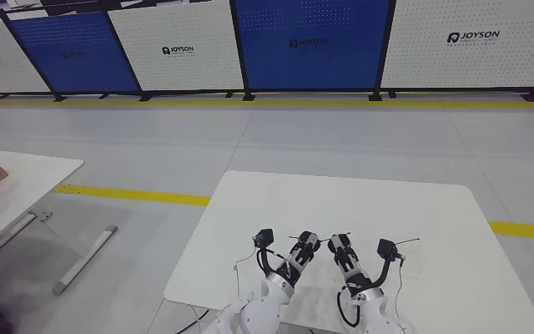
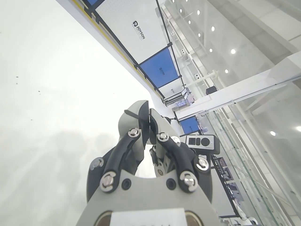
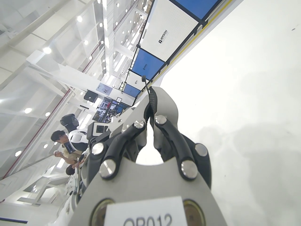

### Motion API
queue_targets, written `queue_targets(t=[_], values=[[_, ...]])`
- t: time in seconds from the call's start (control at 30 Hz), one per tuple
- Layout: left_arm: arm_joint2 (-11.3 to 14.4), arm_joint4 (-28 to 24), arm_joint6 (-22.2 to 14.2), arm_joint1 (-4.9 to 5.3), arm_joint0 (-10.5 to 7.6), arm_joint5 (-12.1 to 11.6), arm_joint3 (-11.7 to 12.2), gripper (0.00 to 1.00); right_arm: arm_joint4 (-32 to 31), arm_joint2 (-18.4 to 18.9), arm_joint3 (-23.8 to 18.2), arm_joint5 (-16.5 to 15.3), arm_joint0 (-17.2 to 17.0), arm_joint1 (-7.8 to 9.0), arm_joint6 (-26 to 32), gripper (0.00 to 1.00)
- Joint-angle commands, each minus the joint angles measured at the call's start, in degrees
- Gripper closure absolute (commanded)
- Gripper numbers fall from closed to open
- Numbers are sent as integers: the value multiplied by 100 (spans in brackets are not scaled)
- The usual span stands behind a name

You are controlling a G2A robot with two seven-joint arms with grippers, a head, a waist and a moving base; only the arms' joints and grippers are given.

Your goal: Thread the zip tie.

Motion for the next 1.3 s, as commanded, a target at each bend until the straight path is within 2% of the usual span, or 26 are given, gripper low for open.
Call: queue_targets(t=[0.0, 0.03, 0.07, 0.23, 0.3, 0.37, 0.73, 1.0, 1.17, 1.2, 1.27], values=[[-9, -14, -19, -2, 1, -21, 4, 20, 4, 11, 16, 2, -2, -2, -9, 100], [-14, -17, -24, -2, 4, -30, 4, 29, 10, 16, 23, 1, -1, -4, -11, 100], [-20, -18, -31, -3, 10, -39, -1, 58, 16, 20, 31, -1, 0, -6, -10, 100], [-40, 5, -49, -4, 30, -55, -22, 90, 16, 28, 35, -5, -4, -13, -9, 100], [-45, 27, -49, -6, 35, -57, -24, 97, 10, 34, 29, -3, -12, -16, -18, 100], [-45, 40, -43, -8, 40, -57, -25, 100, 9, 41, 26, 5, -18, -18, -23, 100], [-66, -38, -57, -32, 25, -62, 18, 100, 27, 66, 30, -6, -27, -32, 5, 100], [-82, -93, -217, -31, 52, -226, -21, 100, 61, 46, 61, -5, 28, -39, 247, 100], [-120, -118, -248, -31, 47, -214, 2, 100, 107, 45, 101, -16, 63, -51, 243, 100], [-125, -113, -249, -31, 46, -201, 3, 84, 113, 51, 102, -18, 62, -52, 236, 100], [-139, -84, -216, -33, 38, -172, 13, 0, 115, 69, 94, -9, 54, -53, 213, 100]])
